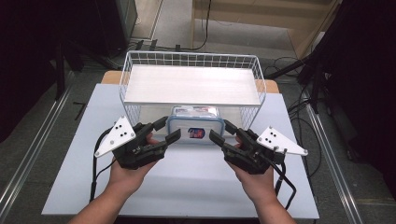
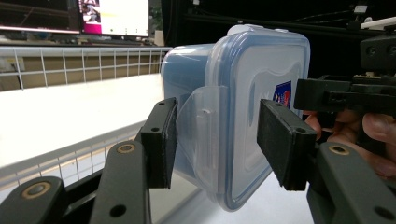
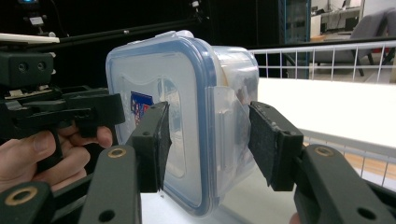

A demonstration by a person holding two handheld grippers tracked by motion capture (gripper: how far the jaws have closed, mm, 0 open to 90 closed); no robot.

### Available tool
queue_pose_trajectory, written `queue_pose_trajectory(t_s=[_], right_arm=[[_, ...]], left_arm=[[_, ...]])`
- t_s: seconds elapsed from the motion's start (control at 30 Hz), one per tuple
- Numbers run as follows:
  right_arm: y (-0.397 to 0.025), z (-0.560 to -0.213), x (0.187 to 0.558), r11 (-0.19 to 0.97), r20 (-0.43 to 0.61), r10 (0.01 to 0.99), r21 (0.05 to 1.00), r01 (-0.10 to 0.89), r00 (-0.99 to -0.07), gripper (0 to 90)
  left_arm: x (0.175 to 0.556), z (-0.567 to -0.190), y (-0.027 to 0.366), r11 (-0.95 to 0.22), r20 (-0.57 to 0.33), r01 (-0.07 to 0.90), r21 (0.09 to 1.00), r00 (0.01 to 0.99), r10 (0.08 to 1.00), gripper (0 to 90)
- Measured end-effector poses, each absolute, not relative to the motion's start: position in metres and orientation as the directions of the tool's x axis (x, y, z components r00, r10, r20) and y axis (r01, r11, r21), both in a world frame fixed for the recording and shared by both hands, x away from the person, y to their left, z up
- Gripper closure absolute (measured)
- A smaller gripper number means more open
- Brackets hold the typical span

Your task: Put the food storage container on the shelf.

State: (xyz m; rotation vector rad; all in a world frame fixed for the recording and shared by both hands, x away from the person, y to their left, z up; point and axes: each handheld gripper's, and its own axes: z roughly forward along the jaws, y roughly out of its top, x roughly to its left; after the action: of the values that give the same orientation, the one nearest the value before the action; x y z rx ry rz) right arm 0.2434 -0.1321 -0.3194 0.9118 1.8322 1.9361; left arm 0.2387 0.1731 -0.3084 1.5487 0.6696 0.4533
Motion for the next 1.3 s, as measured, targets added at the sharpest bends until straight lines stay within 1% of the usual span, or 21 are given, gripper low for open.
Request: queue_pose_trajectory(t_s=[0.23,0.37,0.7,1.0,1.3], right_arm=[[-0.132,-0.308,0.249,-0.125,0.205,0.634,0.979,0.164,-0.746,50.9],[-0.131,-0.306,0.253,-0.122,0.211,0.634,0.977,0.173,-0.744,50.9],[-0.127,-0.299,0.281,-0.115,0.228,0.641,0.973,0.202,-0.732,50.9],[-0.126,-0.296,0.301,-0.121,0.237,0.647,0.970,0.210,-0.725,50.9],[-0.122,-0.297,0.328,-0.115,0.248,0.647,0.967,0.229,-0.721,50.9]], left_arm=[[0.246,-0.299,0.174,0.002,-0.089,0.116,0.993,0.754,0.651,49.4],[0.252,-0.298,0.174,0.006,-0.101,0.127,0.992,0.754,0.648,49.4],[0.281,-0.294,0.179,0.025,-0.131,0.151,0.988,0.754,0.643,49.3],[0.304,-0.291,0.179,0.014,-0.123,0.149,0.989,0.755,0.644,49.1],[0.326,-0.295,0.181,0.037,-0.156,0.174,0.984,0.743,0.651,49.0]])
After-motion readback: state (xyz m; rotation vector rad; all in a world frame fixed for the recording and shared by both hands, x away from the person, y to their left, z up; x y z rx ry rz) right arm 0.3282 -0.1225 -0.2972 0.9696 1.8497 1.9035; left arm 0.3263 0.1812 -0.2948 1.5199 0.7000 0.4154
